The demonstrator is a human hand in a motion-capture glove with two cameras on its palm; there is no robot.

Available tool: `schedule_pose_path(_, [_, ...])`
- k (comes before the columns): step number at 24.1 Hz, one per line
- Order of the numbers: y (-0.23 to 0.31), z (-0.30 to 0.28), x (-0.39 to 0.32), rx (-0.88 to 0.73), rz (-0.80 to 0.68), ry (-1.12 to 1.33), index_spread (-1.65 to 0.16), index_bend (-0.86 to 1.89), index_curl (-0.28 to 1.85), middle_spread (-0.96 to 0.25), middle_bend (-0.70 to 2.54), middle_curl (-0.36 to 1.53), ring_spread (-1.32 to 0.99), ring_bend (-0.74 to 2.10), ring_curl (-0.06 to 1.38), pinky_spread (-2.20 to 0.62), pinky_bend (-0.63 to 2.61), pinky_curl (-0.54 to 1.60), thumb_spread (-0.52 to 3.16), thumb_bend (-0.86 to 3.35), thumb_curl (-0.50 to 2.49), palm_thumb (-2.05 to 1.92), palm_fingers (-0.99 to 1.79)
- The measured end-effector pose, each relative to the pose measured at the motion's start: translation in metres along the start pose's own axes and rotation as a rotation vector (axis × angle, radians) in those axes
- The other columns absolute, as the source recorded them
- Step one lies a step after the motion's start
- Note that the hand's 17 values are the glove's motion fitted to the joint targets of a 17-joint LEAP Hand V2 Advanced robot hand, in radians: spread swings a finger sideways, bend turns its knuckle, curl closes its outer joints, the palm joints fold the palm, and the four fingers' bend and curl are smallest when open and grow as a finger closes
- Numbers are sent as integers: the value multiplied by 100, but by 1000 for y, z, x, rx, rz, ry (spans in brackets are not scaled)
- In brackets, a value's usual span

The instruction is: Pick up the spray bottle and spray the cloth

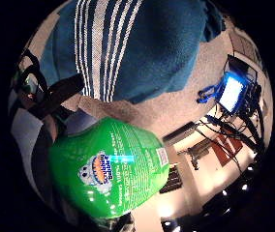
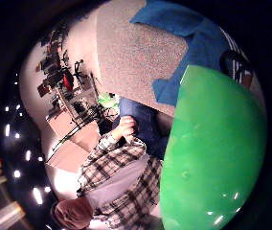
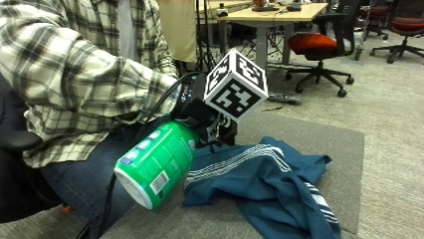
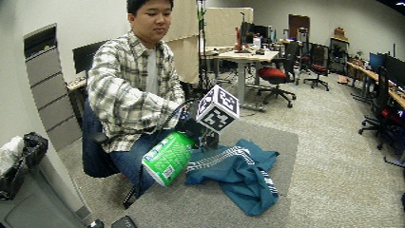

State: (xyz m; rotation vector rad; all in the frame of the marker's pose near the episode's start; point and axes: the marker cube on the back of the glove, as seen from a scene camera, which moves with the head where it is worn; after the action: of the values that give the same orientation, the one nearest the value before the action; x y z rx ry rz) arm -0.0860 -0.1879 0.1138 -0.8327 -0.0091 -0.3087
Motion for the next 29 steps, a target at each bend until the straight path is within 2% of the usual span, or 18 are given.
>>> schedule_pose_path(6, [16,-29,-8,141,-64,-90,-19,30,62,-12,54,55,-18,60,48,-13,44,37,23,-2,85,107,129])
schedule_pose_path(18, [78,-107,-23,645,-353,-358,-19,30,62,-12,53,54,-18,60,48,-13,44,37,23,-3,85,107,130])
schedule_pose_path(29, [115,-144,-10,892,-508,-593,-18,30,62,-12,54,54,-18,59,48,-12,44,37,23,-3,85,105,130])
